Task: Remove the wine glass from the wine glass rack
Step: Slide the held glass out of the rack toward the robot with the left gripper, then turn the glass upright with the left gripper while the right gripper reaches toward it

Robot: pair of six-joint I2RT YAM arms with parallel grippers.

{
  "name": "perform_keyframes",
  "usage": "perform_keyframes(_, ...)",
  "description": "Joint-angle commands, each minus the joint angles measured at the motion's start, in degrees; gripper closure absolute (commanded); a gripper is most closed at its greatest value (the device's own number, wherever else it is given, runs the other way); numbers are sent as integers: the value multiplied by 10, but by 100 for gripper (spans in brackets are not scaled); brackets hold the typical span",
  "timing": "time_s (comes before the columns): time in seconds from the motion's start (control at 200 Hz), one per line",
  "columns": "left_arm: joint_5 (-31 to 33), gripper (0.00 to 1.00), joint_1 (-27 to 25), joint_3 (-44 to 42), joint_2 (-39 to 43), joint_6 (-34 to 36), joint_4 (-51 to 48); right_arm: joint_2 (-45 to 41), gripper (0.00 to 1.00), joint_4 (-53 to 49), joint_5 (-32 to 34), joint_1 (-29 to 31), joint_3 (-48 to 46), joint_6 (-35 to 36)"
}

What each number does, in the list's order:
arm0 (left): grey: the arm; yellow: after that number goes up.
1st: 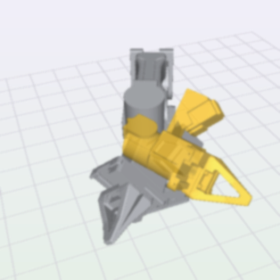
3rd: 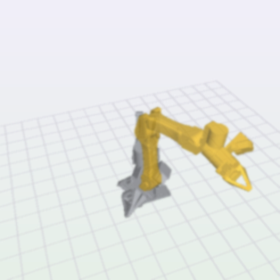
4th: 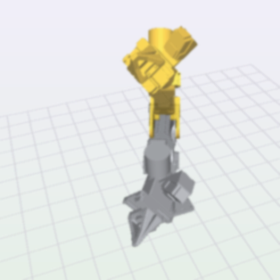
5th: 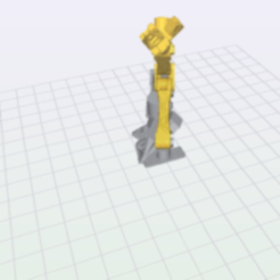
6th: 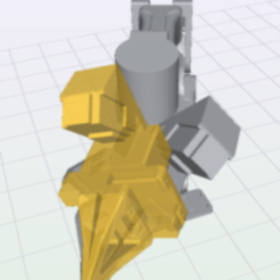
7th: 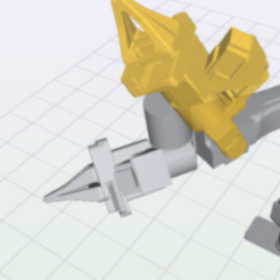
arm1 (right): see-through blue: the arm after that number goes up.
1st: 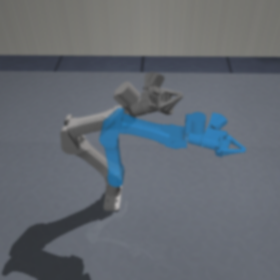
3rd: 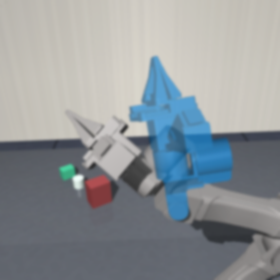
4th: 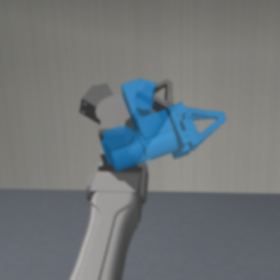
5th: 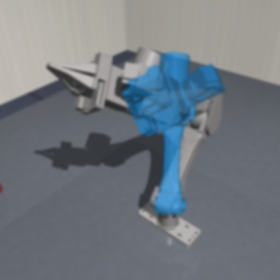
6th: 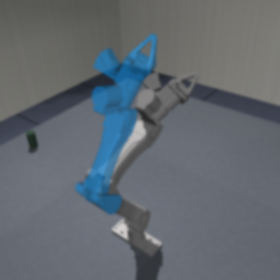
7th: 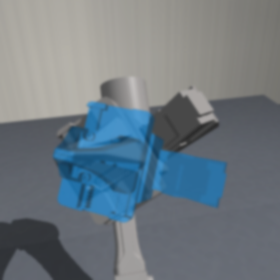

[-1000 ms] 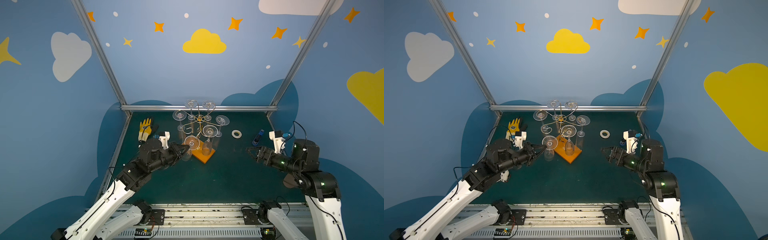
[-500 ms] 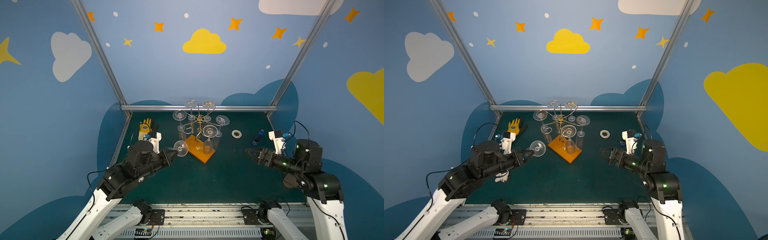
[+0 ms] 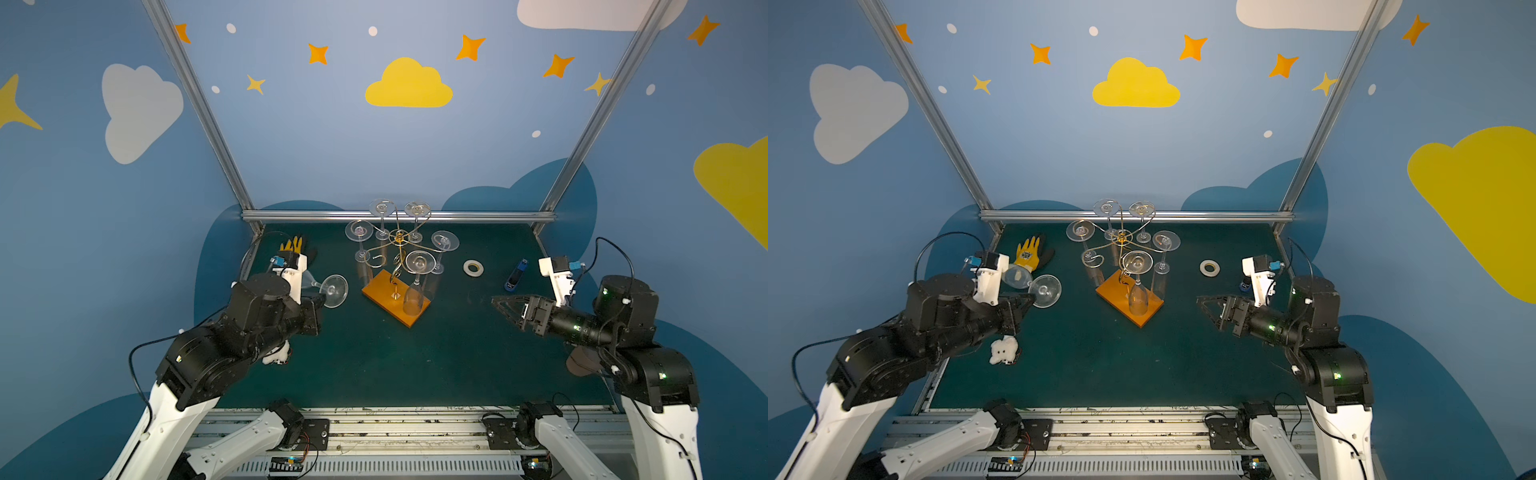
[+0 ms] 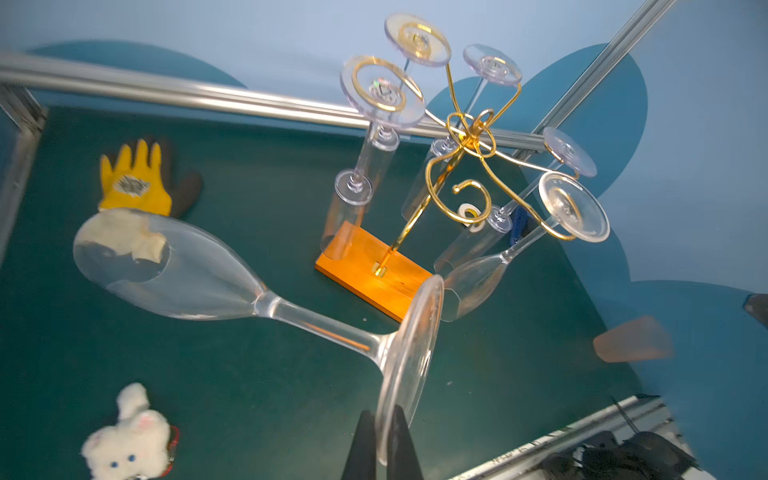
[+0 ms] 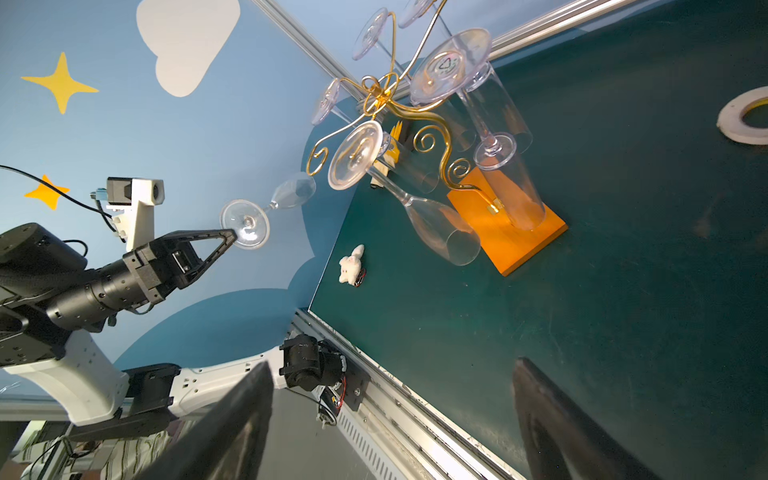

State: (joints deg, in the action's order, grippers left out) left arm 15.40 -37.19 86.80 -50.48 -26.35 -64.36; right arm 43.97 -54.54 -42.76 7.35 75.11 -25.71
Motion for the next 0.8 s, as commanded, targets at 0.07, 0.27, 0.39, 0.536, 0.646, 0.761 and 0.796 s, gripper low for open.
perform_keyframes(0.07, 63, 97, -1, 30, -14, 110, 42, 14, 12, 48, -44, 4, 27, -17)
perform_keyframes(0.27, 72, 97, -10, 33, -23, 193, 113, 35, 12, 73, -81, 9, 58, -19)
perform_keyframes(0.39, 88, 97, -34, 28, -24, 246, 169, 44, 12, 127, -115, 13, 60, -51)
perform_keyframes(0.536, 124, 97, -89, 5, -23, 336, 257, 65, 12, 168, -131, 19, 78, -80)
perform_keyframes(0.646, 158, 97, -143, -6, -35, 403, 316, 88, 12, 173, -133, 29, 105, -82)
perform_keyframes(0.761, 192, 97, -205, -43, -41, 490, 416, 109, 12, 197, -138, 46, 121, -92)
perform_keyframes(0.796, 200, 97, -222, -52, -45, 519, 441, 115, 12, 203, -138, 53, 125, -93)
